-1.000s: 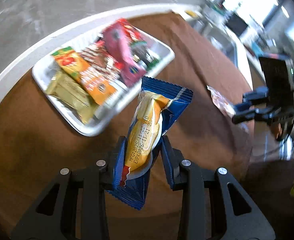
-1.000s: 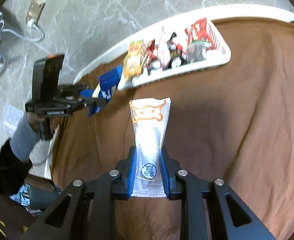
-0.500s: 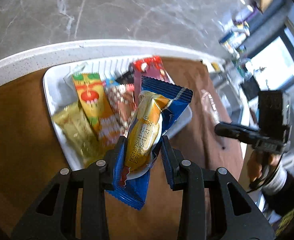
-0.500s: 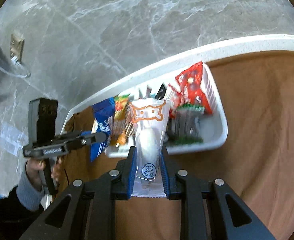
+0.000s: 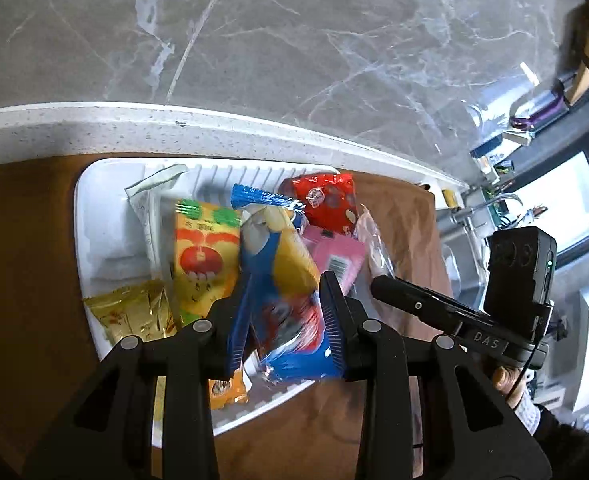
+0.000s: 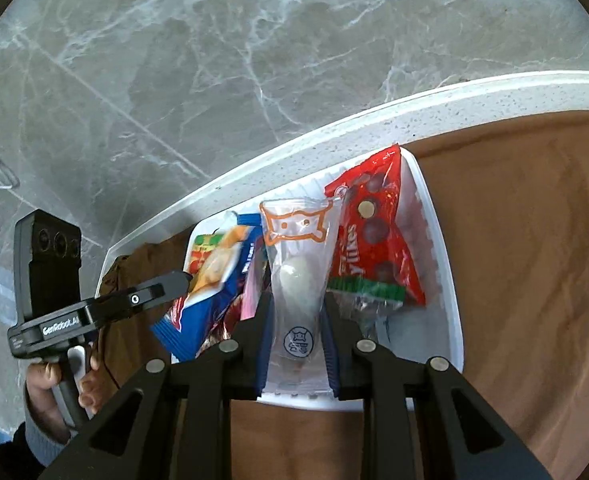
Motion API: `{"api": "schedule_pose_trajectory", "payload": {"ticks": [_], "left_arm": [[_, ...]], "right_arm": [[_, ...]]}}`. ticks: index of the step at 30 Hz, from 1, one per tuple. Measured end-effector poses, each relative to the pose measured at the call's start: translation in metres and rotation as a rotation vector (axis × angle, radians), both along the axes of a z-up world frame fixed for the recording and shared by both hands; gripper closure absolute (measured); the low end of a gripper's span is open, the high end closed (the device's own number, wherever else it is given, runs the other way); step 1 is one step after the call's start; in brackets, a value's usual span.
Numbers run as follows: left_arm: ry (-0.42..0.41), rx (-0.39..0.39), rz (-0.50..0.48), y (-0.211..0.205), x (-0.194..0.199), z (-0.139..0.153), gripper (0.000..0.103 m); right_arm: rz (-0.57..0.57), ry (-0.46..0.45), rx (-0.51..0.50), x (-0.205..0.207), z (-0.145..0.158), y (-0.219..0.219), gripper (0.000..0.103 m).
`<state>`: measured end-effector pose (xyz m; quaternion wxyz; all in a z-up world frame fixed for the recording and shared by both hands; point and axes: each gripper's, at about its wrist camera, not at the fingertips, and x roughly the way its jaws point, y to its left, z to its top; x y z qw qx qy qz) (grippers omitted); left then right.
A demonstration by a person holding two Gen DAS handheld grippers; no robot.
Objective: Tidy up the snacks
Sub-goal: 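Carry both packets over the white tray and lower them inside, then open both tools to release the packets and withdraw from the tray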
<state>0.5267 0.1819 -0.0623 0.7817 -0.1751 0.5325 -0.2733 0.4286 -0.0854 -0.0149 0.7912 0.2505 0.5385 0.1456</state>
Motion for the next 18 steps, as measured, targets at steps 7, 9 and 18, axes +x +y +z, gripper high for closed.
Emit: {"api": "schedule_pose_trajectory", "payload": {"ticks": [7,9,18], "left_arm": [[-0.026,0.066,0.005,-0.023,0.014,-0.012,0.07],[-0.041,0.088,0.007,-0.026,0.011,-0.011,0.064],[-0.113,0.091,0.014,-0.011,-0.021,0.012,0.057]], "right_arm": [[0.016,0.002,-0.078,0.011,-0.007,0.009,0.069],[0.016,-0.011,-0.106,0.01,-0.003,0.01,0.063],[-0.011,-0.098,-0.139,-0.01,0.032,-0.005,0.057]]}}
